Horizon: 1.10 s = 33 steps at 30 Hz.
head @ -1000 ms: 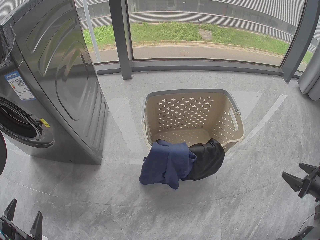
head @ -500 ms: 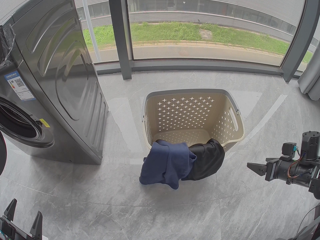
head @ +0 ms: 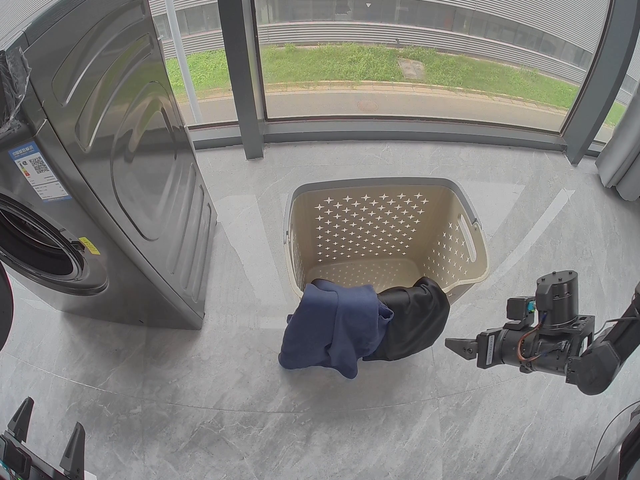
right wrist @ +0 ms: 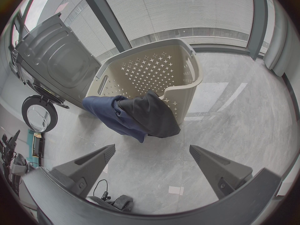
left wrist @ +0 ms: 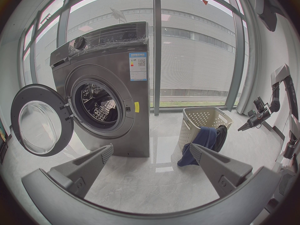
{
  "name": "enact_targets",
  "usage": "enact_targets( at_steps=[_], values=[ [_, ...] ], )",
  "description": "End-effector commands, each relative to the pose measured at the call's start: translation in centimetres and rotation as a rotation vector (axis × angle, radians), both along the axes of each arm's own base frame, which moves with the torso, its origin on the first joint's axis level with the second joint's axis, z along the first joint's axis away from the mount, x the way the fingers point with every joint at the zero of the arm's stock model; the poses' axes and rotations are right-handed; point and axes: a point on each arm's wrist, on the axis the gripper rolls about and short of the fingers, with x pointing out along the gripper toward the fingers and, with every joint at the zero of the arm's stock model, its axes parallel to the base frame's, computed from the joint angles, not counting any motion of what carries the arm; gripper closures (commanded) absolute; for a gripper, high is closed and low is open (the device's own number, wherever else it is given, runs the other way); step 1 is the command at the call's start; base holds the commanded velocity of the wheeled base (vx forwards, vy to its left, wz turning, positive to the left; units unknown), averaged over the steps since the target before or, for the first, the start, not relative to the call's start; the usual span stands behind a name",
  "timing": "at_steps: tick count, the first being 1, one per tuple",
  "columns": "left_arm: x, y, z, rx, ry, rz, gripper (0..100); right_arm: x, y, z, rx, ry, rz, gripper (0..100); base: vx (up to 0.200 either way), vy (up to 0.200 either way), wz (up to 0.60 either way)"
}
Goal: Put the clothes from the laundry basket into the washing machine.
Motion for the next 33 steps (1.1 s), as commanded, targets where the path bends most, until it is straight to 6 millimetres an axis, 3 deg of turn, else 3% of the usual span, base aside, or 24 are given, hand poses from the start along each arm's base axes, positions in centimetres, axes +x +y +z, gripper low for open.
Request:
enact_targets(
  at_steps=[1,9,28,33],
  values=[
    [0.1,0.0,-0.5,-0.001,0.008,0.000,0,1.6,1.5,-1.9,-0.013,0.017,0.026,0,0.000,0.000,0.00],
    [0.1,0.0,-0.5,-0.001,0.008,0.000,0,4.3,3.3,-3.6,-0.019,-0.002,0.038,0,0.000,0.000,0.00],
    [0.1,0.0,-0.5,-0.001,0.008,0.000,0,8.6,5.0,-5.6,-0.009,-0.030,0.030,0,0.000,0.000,0.00],
    [0.1,0.0,-0.5,-0.001,0.008,0.000,0,9.8,5.3,-5.1,0.005,-0.067,0.025,0,0.000,0.000,0.00]
  ],
)
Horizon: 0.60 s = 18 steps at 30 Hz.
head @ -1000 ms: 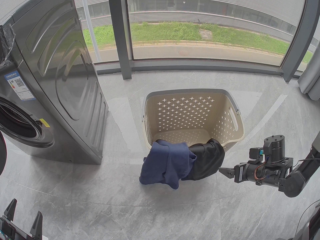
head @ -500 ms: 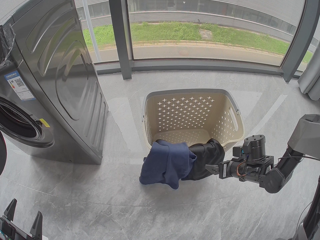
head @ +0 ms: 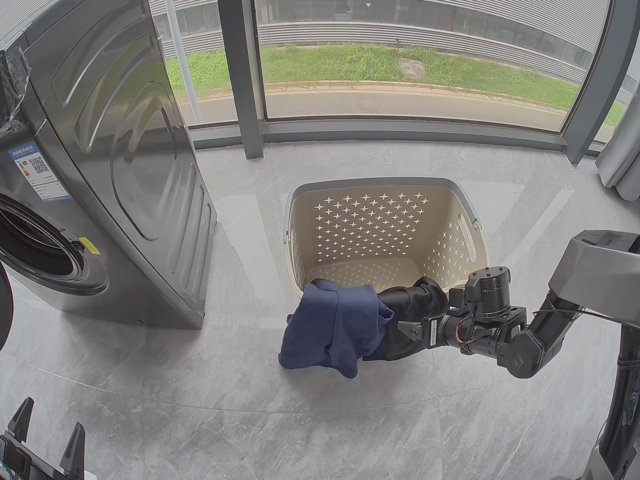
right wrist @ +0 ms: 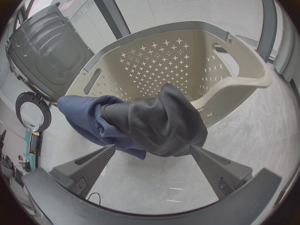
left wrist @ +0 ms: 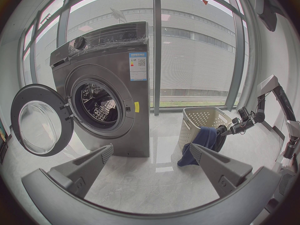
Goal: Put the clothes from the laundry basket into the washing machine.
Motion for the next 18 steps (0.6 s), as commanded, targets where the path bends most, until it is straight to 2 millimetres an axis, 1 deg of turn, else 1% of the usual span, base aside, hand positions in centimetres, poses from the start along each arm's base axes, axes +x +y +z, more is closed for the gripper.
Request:
enact_targets(
  at_steps=[1,5,6,11,14,17,18],
  values=[
    [0.1,0.0,-0.5,0.001,0.008,0.000,0,1.1,0.3,-0.1,0.009,-0.022,-0.004,0,0.000,0.000,0.00],
    [0.1,0.0,-0.5,0.001,0.008,0.000,0,1.4,0.5,-0.4,0.009,-0.022,-0.002,0,0.000,0.000,0.00],
    [0.1,0.0,-0.5,-0.001,0.008,0.000,0,1.5,0.5,-0.4,0.012,-0.025,-0.003,100,0.000,0.000,0.00],
    [0.1,0.0,-0.5,-0.001,0.008,0.000,0,1.7,0.6,-0.3,0.035,-0.068,-0.005,100,0.000,0.000,0.00],
    [0.1,0.0,-0.5,-0.001,0.008,0.000,0,1.5,0.4,-0.4,0.035,-0.064,-0.008,100,0.000,0.000,0.00],
    [0.1,0.0,-0.5,-0.001,0.008,0.000,0,0.7,0.3,0.4,0.044,-0.084,-0.002,100,0.000,0.000,0.00],
    [0.1,0.0,-0.5,-0.001,0.008,0.000,0,0.4,0.2,1.3,0.056,-0.110,0.001,100,0.000,0.000,0.00]
  ],
)
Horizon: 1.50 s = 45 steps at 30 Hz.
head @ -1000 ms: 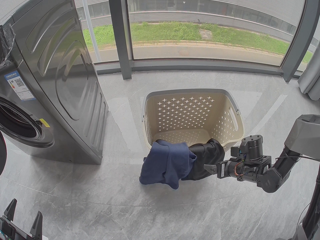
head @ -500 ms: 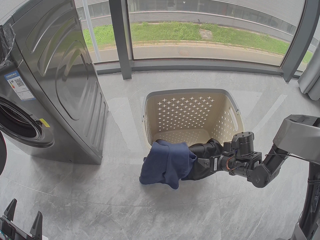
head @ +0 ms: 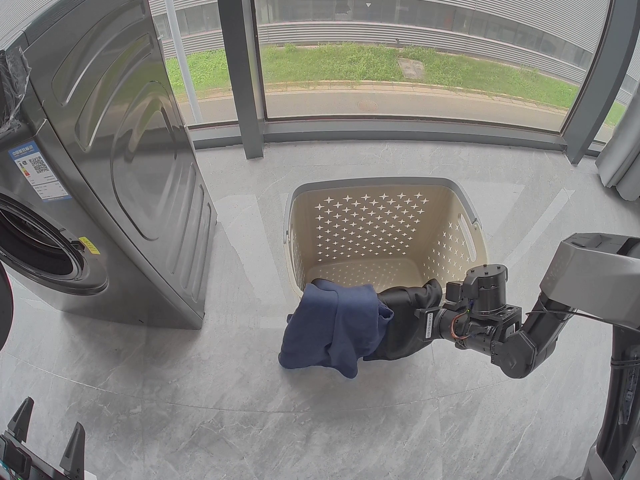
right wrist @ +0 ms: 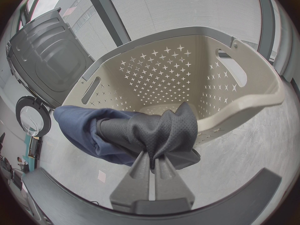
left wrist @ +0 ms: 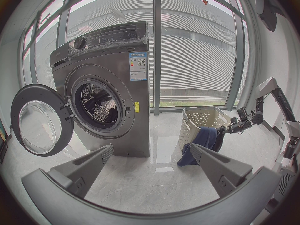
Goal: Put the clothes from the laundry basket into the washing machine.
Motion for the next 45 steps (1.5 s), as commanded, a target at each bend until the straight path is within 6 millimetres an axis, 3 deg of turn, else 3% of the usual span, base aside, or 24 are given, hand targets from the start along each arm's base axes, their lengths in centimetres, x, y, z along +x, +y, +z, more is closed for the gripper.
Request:
enact_targets(
  at_steps=[1,10,15,27,36,45],
  values=[
    [0.1,0.0,-0.5,0.000,0.008,0.000,0,-1.1,-0.3,2.2,0.023,-0.052,0.007,100,0.000,0.000,0.00],
    [0.1,0.0,-0.5,0.000,0.008,0.000,0,-6.5,-1.5,10.4,0.177,-0.184,0.013,100,0.000,0.000,0.00],
    [0.1,0.0,-0.5,0.001,0.008,0.000,0,-8.3,-2.3,12.0,0.205,-0.231,0.015,100,0.000,0.000,0.00],
    [0.0,0.0,-0.5,0.006,0.006,0.000,0,-12.6,-2.5,18.5,0.283,-0.444,0.082,100,0.000,0.000,0.00],
    [0.1,0.0,-0.5,0.001,0.008,0.002,0,-13.2,-2.8,19.2,0.253,-0.489,0.085,100,0.000,0.000,0.00],
    [0.0,0.0,-0.5,-0.025,0.007,0.003,0,-14.2,-2.6,19.6,0.249,-0.507,0.100,100,-0.200,0.000,0.00]
  ],
)
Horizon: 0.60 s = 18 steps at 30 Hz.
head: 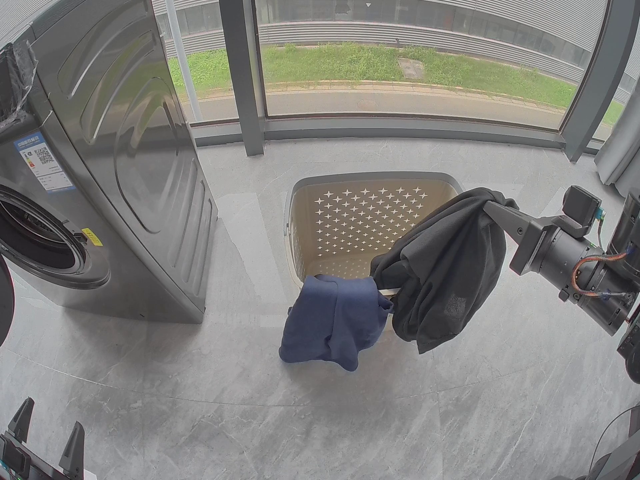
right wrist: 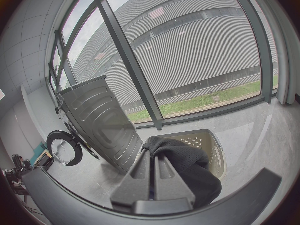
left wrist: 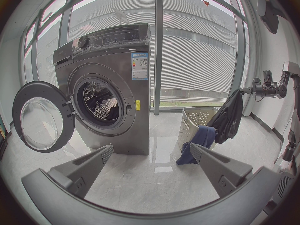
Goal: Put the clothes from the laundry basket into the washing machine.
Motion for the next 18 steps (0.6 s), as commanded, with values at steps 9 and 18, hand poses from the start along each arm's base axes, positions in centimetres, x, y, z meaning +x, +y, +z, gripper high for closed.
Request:
enact_targets(
  at_steps=[9,18],
  values=[
    [0.04,0.00,-0.47,-0.008,0.006,0.001,0,-0.89,0.76,0.30,0.012,-0.017,0.031,100,-0.067,0.000,0.00],
    [0.05,0.00,-0.48,-0.011,0.009,-0.001,0,-0.92,0.90,0.32,0.013,-0.018,0.037,100,0.000,0.200,0.00]
  ],
)
